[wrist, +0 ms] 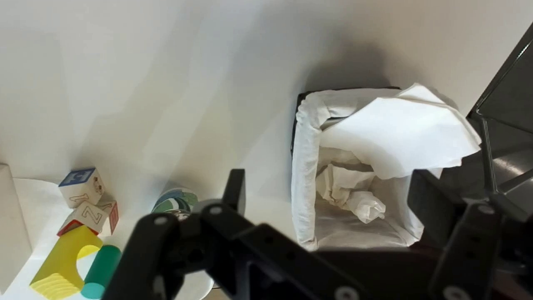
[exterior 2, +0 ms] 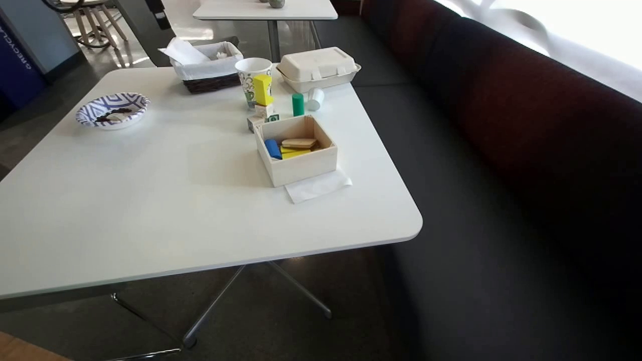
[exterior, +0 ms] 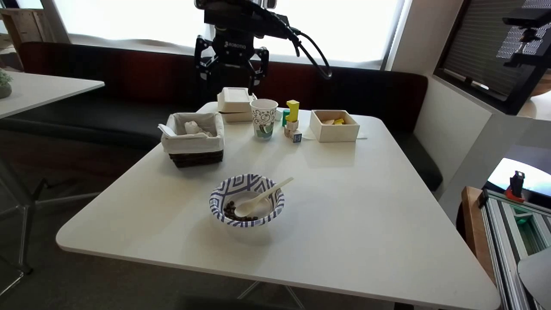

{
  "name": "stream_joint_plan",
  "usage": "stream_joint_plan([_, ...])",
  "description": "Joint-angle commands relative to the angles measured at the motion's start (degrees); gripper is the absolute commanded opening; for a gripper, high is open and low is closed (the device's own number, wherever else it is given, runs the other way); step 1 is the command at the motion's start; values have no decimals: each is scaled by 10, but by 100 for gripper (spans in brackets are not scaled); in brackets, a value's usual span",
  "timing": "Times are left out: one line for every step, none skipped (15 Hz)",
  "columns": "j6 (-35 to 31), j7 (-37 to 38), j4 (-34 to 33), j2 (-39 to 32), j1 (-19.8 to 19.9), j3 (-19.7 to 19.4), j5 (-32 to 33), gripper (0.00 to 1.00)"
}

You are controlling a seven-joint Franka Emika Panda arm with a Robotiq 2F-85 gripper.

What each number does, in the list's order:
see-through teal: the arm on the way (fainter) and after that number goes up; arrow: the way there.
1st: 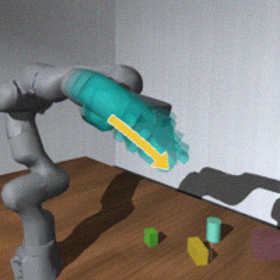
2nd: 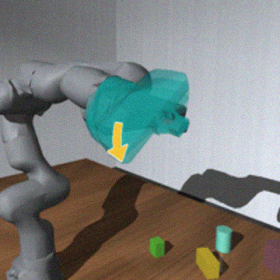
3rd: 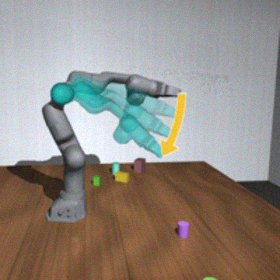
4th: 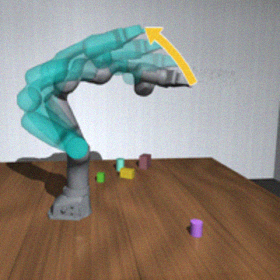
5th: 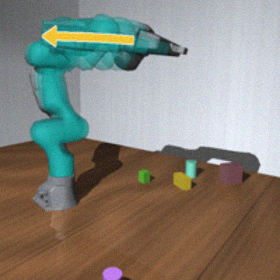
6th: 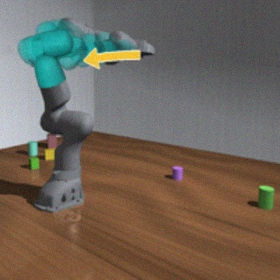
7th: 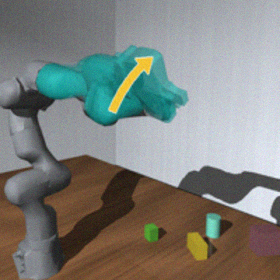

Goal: Move the bowl on the table

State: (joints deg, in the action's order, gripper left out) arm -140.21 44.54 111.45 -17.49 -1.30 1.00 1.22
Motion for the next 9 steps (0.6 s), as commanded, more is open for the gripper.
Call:
stream_joint_plan([-5,-3,-58,-62,-15,-20,-13,100])
stream_joint_plan([-5,-7,-69,-75,-14,-21,-20,100])
stream_joint_plan([-6,-8,-79,-86,-14,-23,-23,100])
stream_joint_plan([-6,-10,-89,-98,-12,-25,-28,100])
stream_joint_plan([-3,-10,-98,-109,-12,-26,-33,100])
stream_joint_plan([-3,-10,-107,-121,-12,-28,-36,100])
stream_joint_plan([-1,-11,-116,-130,-12,-30,-39,100])
stream_joint_plan([-2,-11,-122,-140,-11,-32,-42,100])
stream_joint_plan([-1,-11,-129,-148,-12,-33,-45,100])
